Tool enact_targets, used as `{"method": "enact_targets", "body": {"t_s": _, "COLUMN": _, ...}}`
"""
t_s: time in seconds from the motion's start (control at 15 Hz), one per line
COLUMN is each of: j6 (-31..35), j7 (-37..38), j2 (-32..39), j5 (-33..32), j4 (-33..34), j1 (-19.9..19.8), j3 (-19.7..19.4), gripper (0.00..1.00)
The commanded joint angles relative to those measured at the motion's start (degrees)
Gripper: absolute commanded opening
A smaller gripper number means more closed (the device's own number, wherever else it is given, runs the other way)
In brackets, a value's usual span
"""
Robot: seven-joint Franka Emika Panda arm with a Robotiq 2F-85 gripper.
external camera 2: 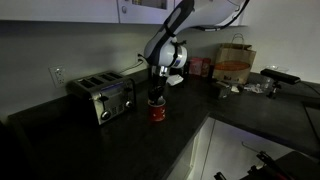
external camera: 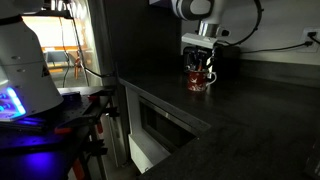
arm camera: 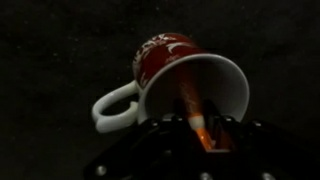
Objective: Pick up the pen from the mug cup and put it on the table.
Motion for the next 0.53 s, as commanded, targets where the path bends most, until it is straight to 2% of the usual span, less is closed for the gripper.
{"method": "enact_targets", "body": {"t_s": 0.0, "j6": 0.47, "j7": 3.85, "j2": -0.82, "j5": -4.04, "j4": 0.00, "j1": 0.06, "j3": 0.04, "gripper": 0.00}}
{"method": "enact_targets", "body": {"t_s": 0.07, "j6": -0.05, "j7": 4.57, "j2": -1.66, "j5": -4.66, "j4": -0.41, "j1": 0.04, "j3": 0.00, "gripper": 0.04}}
{"method": "enact_targets", "body": {"t_s": 0.2, "j6": -0.59, "j7": 5.69, "j2": -4.26, "j5": -4.52, "j4": -1.82, "j1": -0.59, "j3": 0.67, "gripper": 0.05}}
{"method": "enact_targets", "body": {"t_s": 0.47, "j6": -0.34, "j7": 4.98, "j2": -12.07, "j5": 0.12, "j4": -5.62, "j1": -2.68, "j3": 3.02, "gripper": 0.05}}
